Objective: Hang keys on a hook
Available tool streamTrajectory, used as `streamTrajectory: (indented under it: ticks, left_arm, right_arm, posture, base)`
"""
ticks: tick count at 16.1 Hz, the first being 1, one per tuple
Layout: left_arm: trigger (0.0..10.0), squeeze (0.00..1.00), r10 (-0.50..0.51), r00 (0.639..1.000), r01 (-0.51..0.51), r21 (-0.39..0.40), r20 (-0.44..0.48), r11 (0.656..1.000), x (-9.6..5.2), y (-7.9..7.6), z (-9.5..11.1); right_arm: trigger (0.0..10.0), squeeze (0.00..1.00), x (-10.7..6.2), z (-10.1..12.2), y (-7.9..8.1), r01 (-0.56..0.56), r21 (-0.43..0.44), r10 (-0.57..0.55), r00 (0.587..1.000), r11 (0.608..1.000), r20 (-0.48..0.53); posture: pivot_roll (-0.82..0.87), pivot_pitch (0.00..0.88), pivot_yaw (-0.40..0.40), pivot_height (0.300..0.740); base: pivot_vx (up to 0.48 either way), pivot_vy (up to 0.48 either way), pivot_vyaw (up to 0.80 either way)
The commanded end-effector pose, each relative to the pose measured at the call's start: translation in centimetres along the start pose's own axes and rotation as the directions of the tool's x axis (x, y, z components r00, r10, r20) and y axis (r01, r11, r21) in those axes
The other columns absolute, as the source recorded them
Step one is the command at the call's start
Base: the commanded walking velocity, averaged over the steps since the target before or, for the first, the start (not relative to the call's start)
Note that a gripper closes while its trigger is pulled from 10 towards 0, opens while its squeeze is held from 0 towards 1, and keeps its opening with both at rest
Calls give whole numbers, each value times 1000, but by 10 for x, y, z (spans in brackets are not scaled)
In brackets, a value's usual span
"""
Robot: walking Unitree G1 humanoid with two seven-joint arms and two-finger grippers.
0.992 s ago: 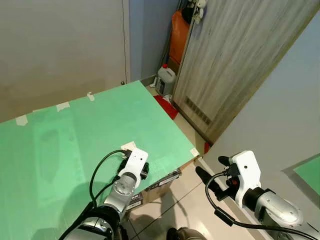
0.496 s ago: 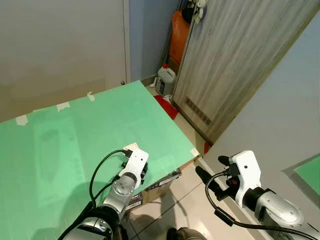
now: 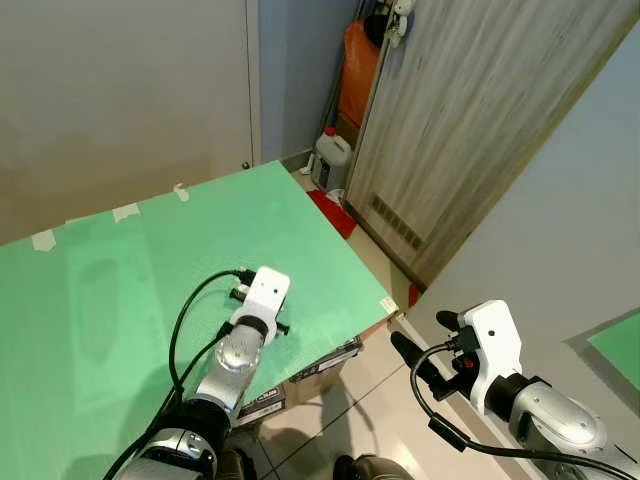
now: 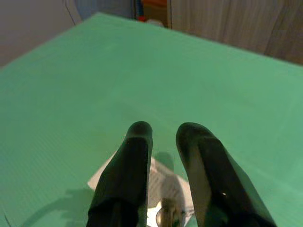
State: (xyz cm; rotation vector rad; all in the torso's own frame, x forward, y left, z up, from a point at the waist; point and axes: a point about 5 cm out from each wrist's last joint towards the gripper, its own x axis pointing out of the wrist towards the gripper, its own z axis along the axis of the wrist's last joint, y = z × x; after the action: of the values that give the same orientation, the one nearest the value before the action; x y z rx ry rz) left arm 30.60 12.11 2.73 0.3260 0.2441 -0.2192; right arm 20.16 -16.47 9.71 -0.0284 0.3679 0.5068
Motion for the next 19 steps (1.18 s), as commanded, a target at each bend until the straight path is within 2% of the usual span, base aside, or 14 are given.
streamTrajectory:
  ticks: [1, 2, 3, 4, 6, 7, 11, 12, 13, 19]
  left_arm:
    - [0, 0, -15, 1000, 15, -10, 2, 1000, -2, -4, -1]
    - [0, 0, -51, 999, 51, -27, -5, 998, -3, -11, -2]
    - [3804, 0, -74, 997, 74, -1, -19, 997, -3, -16, -4]
    - [10000, 0, -162, 986, 163, 23, -30, 986, -5, -31, -5]
    - [10000, 0, -248, 968, 251, 120, -39, 961, -7, -50, -4]
    - [10000, 0, -247, 968, 251, 130, -48, 959, -7, -52, -5]
    - [10000, 0, -165, 983, 174, 127, -80, 977, -5, -41, -9]
    - [10000, 655, -127, 987, 138, 112, -102, 984, -5, -34, -14]
    - [10000, 1000, -100, 988, 111, 88, -119, 990, -6, -29, -18]
    - [10000, 1000, -65, 983, 82, 93, -172, 992, -9, -23, -29]
  right_arm:
    - [10000, 0, -1, -1, -4, 18, -4, -18, 1000, 1000, -8]
    - [10000, 0, 1, 0, -4, 15, -4, -15, 1000, 1000, -5]
    - [10000, 0, 1, 0, -4, 13, -6, -13, 1000, 1000, -4]
    - [10000, 0, 2, 0, -4, 12, -6, -12, 1000, 1000, -4]
    - [10000, 0, 1, 0, -4, 11, -7, -11, 1000, 1000, -5]
    - [10000, 0, 0, 0, -3, 12, -7, -12, 1000, 1000, -6]
    - [10000, 0, -2, -2, -3, 20, -3, -20, 1000, 1000, -9]
    - [10000, 0, -2, -2, -4, 22, -3, -22, 1000, 1000, -10]
    - [10000, 0, -2, -1, -4, 22, -2, -22, 1000, 1000, -9]
    - [10000, 0, -3, -2, -4, 21, -5, -21, 1000, 1000, -14]
  posture:
    - [-194, 108, -98, 740]
    - [-189, 104, -99, 740]
    - [-189, 103, -101, 740]
    - [-189, 104, -103, 740]
    - [-195, 106, -102, 740]
    - [-198, 105, -102, 740]
    - [-206, 111, -97, 740]
    - [-206, 111, -98, 740]
    - [-206, 111, -98, 740]
    - [-211, 116, -106, 740]
  base:
    - [0, 0, 0]
    - [0, 0, 0]
    - [0, 0, 0]
    - [0, 0, 0]
    - [0, 0, 0]
    - [0, 0, 0]
    - [0, 0, 0]
    - [0, 0, 0]
    - [0, 0, 0]
    - [0, 0, 0]
